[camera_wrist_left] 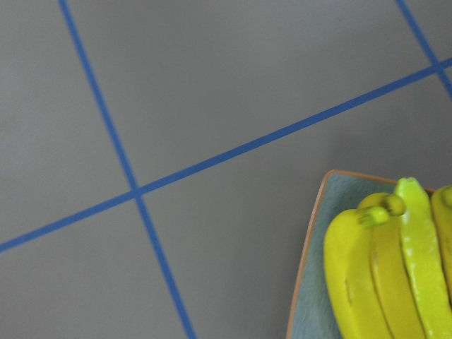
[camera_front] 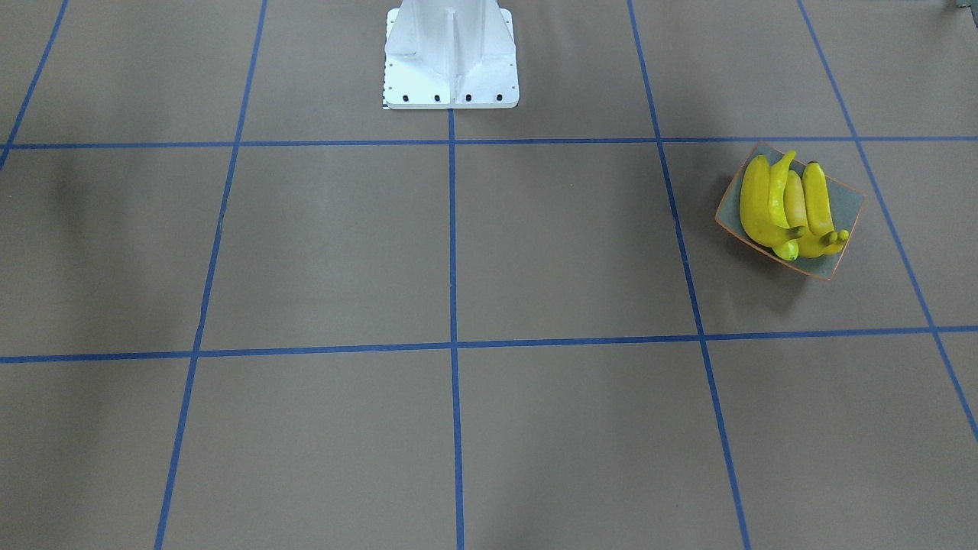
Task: Transfer all bananas from basket to plate
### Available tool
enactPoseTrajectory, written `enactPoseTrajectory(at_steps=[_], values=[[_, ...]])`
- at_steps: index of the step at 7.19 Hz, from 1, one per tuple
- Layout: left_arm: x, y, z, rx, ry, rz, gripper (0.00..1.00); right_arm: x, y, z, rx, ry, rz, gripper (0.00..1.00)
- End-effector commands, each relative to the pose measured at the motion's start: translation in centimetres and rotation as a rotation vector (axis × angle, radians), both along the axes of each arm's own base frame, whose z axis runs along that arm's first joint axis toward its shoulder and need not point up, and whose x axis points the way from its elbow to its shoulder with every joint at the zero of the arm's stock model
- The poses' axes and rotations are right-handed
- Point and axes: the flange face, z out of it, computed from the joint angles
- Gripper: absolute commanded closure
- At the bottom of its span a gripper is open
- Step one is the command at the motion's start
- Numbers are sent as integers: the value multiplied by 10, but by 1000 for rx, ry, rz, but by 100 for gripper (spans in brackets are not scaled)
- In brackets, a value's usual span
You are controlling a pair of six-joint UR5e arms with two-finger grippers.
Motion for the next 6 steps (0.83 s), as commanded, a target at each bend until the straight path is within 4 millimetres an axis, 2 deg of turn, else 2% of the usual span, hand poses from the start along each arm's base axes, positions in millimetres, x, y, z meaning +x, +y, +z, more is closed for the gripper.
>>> enactPoseTrajectory(at_steps=[1, 2, 3, 5, 6], values=[[-15, 3, 10, -24, 39, -33, 0, 38, 9, 50, -38, -17, -61, 0], [-16, 5, 9, -22, 41, -37, 0, 59, 24, 76, -33, -30, -94, 0], [-16, 5, 13, -36, 39, -44, 0, 73, 35, 94, -46, -28, -97, 0], [-18, 9, 2, -13, 32, -46, 0, 87, 54, 122, -107, -17, -59, 0], [-17, 14, 7, -23, 29, -42, 0, 89, 58, 127, -119, -17, -53, 0]])
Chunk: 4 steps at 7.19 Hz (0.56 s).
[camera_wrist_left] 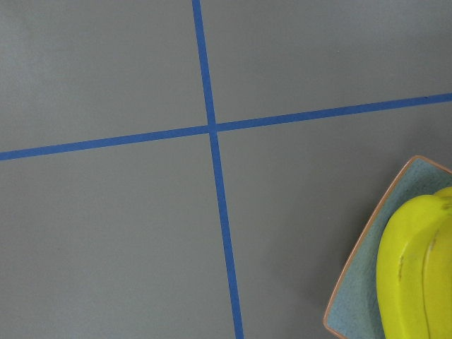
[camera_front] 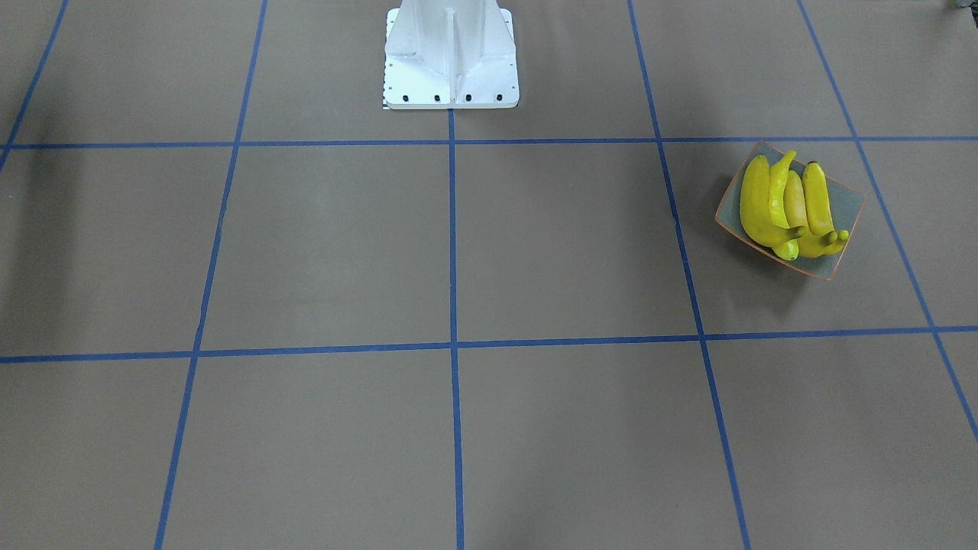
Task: Transfer all bananas from basket to plate
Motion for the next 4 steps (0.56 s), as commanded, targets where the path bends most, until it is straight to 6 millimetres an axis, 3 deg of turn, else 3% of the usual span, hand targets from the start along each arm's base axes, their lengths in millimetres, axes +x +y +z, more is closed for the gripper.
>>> enactPoseTrajectory(at_steps=[1, 4], values=[[0, 6, 1, -2, -5, 1, 0, 5, 10, 13, -28, 5, 12, 0], [0, 15, 8, -19, -5, 1, 0, 5, 8, 10, -36, 5, 32, 0]])
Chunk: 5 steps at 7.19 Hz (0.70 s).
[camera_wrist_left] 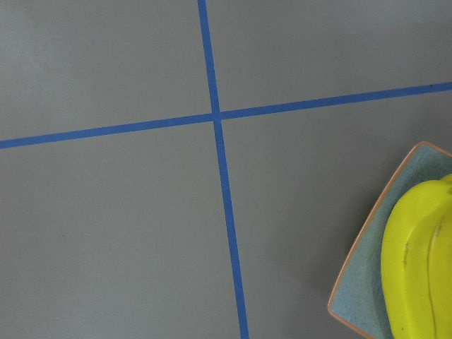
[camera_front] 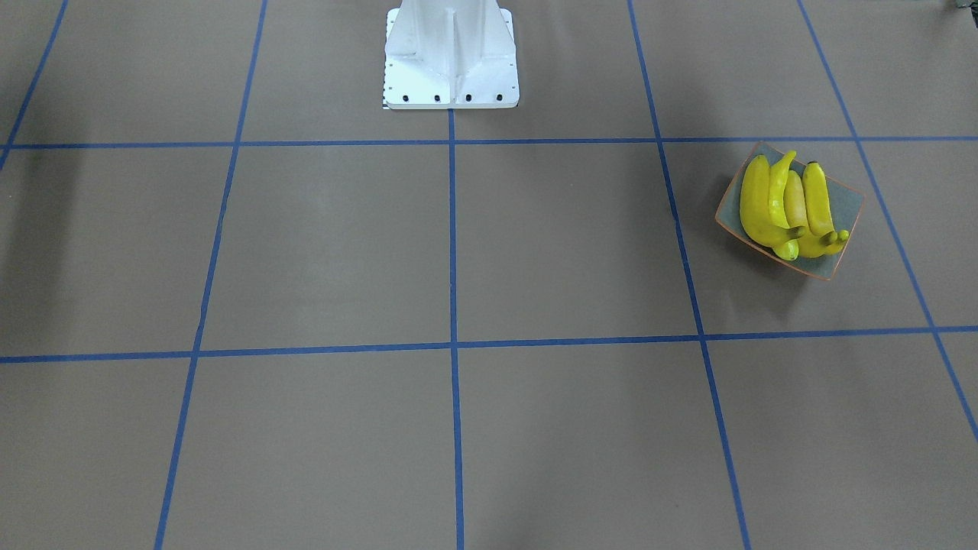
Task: Transfer all bananas from basket to plate
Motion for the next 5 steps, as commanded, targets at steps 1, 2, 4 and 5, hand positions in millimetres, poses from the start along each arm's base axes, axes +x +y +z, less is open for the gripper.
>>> enactPoseTrajectory(at_steps=[1, 2, 4, 5], values=[[0, 2, 2, -5, 0, 0, 0, 0, -1, -3, -14, -2, 25, 0], [0, 7, 8, -17, 0, 0, 0, 0, -1, -4, -10, -2, 25, 0], [0, 21, 21, -49, 0, 1, 0, 0, -3, -8, -2, -4, 25, 0], [0, 25, 25, -56, -3, 3, 0, 0, -4, -9, 1, -2, 25, 0]])
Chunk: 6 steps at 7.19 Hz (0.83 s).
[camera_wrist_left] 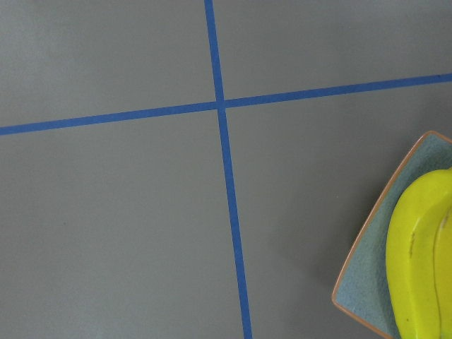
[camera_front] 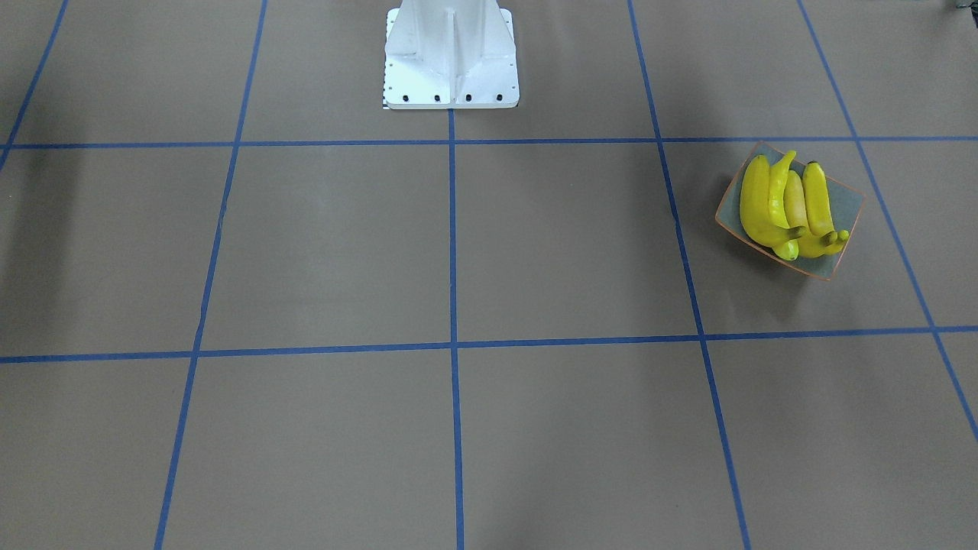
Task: Transfer all bananas from basket to plate
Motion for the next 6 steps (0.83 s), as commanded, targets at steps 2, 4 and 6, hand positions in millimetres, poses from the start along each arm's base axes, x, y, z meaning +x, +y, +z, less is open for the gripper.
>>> enactPoseTrajectory(at_steps=[2, 4, 6], values=[[0, 46, 7, -33, 0, 3, 0, 0, -1, -6, 11, -2, 1, 0], [1, 49, 9, -39, 0, 5, 0, 0, 0, -2, 4, 1, 1, 0], [2, 46, 9, -38, 0, 6, 0, 0, 0, -3, 5, 1, 1, 0]])
